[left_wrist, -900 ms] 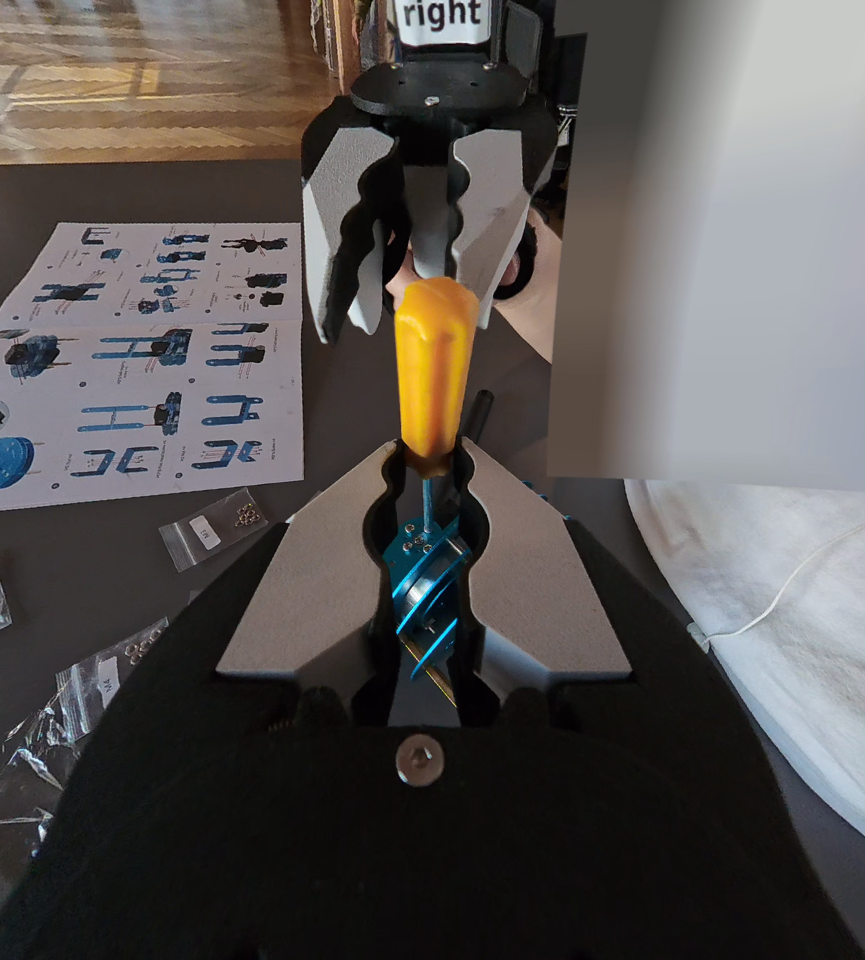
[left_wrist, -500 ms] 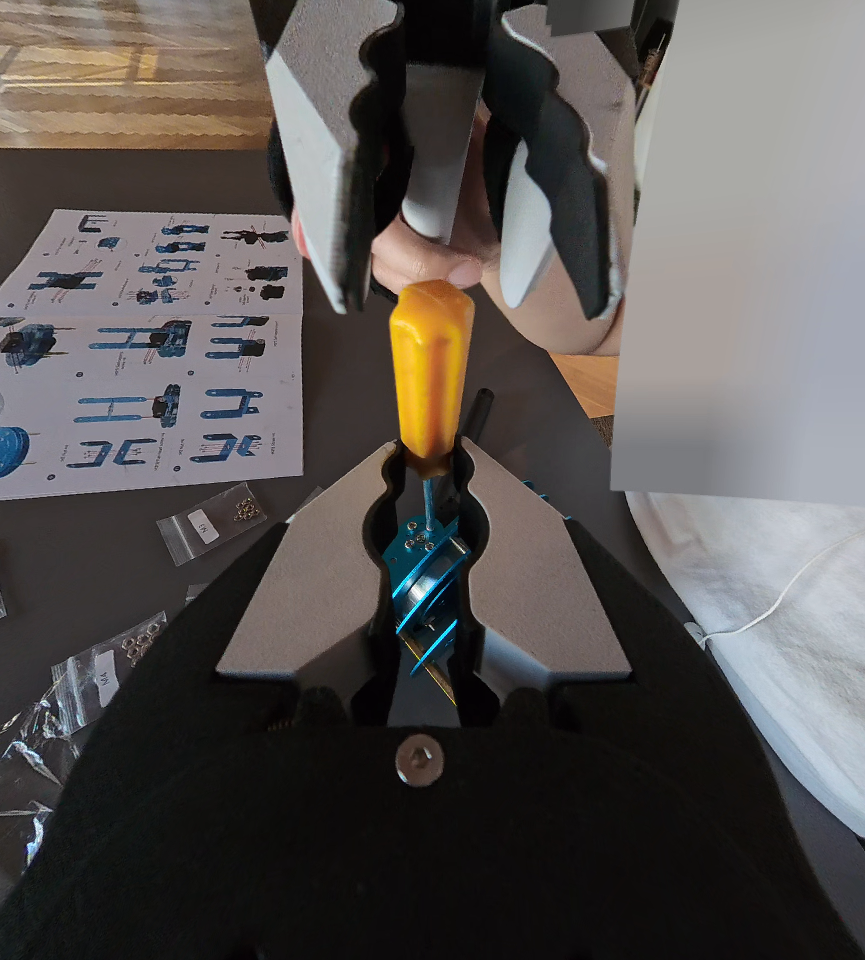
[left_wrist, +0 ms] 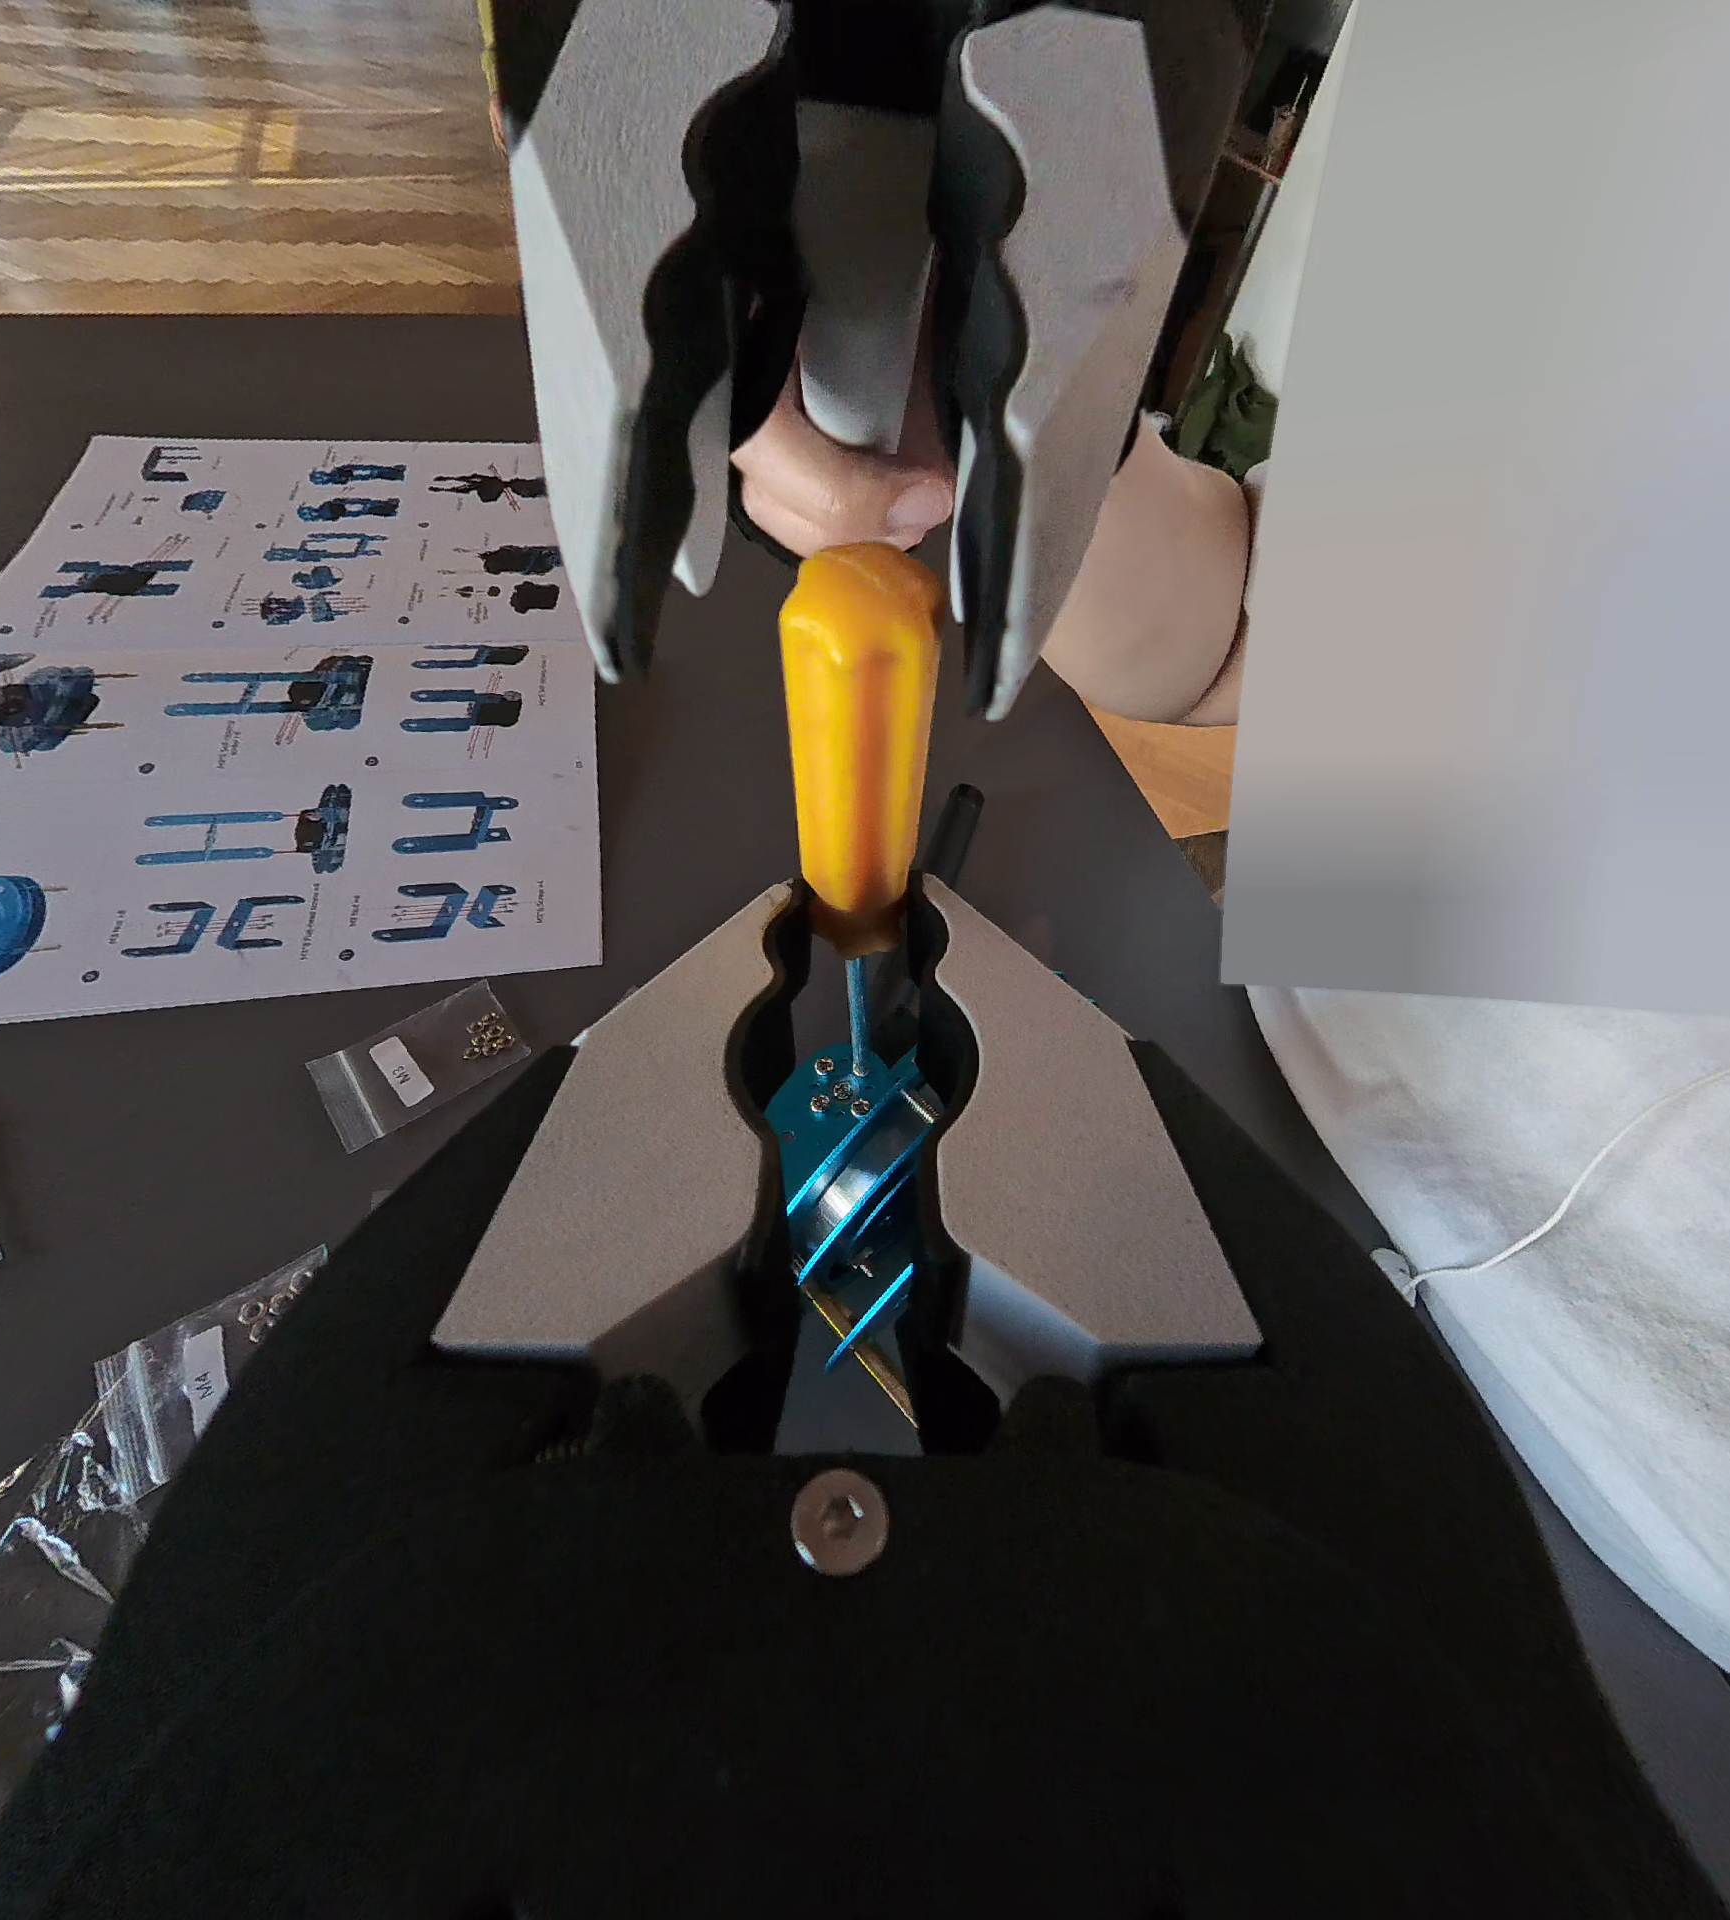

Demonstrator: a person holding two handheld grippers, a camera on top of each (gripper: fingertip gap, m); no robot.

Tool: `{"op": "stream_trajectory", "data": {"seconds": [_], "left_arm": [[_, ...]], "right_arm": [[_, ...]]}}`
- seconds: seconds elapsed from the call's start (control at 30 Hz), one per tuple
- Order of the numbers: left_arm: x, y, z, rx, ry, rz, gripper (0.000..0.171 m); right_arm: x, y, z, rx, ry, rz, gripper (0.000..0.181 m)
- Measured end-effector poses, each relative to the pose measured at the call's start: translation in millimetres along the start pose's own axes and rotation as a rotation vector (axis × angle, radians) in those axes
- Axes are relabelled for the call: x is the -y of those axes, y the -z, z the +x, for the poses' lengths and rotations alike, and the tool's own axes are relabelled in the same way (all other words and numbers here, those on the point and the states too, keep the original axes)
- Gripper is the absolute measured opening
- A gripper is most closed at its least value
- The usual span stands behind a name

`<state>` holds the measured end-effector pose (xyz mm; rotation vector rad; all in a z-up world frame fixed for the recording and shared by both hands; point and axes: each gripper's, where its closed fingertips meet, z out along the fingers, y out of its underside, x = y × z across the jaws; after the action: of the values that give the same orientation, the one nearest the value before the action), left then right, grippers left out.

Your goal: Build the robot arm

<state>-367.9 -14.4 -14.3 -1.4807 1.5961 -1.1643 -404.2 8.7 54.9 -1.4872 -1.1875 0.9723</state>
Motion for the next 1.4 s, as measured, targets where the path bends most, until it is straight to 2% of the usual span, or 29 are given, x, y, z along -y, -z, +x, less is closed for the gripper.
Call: {"op": "stream_trajectory", "data": {"seconds": [0.03,0.1,0.23,0.4,0.47,0.53,0.6,0.77,0.83,0.93,1.03,1.13,1.2,1.27,1.3,1.4], "left_arm": [[0,0,-1,0.001,0.002,0.003,0.017],[0,0,-2,-0.001,0.007,0.010,0.017],[0,1,-3,0.005,0.021,0.019,0.017],[1,4,-5,0.055,-0.010,0.026,0.018],[1,3,-3,0.048,-0.035,0.033,0.017],[1,3,-1,0.031,-0.041,0.033,0.016],[1,2,-1,0.024,-0.041,0.033,0.016],[2,1,1,0.006,-0.045,0.040,0.016],[2,1,0,0.012,-0.038,0.037,0.016],[7,3,-2,0.074,-0.037,0.038,0.022],[8,3,-5,0.139,-0.074,0.024,0.016],[8,2,-1,0.100,-0.068,0.033,0.015],[9,2,0,0.068,-0.054,0.045,0.015],[9,1,2,0.037,-0.066,0.061,0.015],[9,1,2,0.030,-0.062,0.068,0.015],[8,2,-1,0.048,-0.030,0.074,0.016]], "right_arm": [[-5,-2,1,0.018,-0.020,-0.022,0.032],[-9,-3,-4,0.056,-0.020,-0.035,0.016],[-10,-3,-1,-0.021,-0.018,-0.039,0.016],[-11,1,7,-0.240,-0.051,-0.033,0.016],[-10,2,2,-0.255,-0.068,-0.006,0.016],[-9,3,-2,-0.222,-0.063,-0.003,0.016],[-7,2,-4,-0.148,-0.043,-0.004,0.028],[-15,1,-8,0.011,-0.055,-0.076,0.017],[-15,1,-8,-0.034,-0.034,-0.078,0.017],[-16,3,2,-0.196,-0.044,-0.077,0.018],[-16,4,3,-0.266,-0.074,-0.065,0.017],[-15,4,-1,-0.210,-0.063,-0.074,0.018],[-13,2,-4,-0.115,-0.041,-0.077,0.032],[-18,-1,-13,0.011,-0.019,-0.111,0.024],[-21,-1,-12,0.027,-0.017,-0.130,0.017],[-21,-2,-7,-0.049,-0.033,-0.107,0.016]]}}
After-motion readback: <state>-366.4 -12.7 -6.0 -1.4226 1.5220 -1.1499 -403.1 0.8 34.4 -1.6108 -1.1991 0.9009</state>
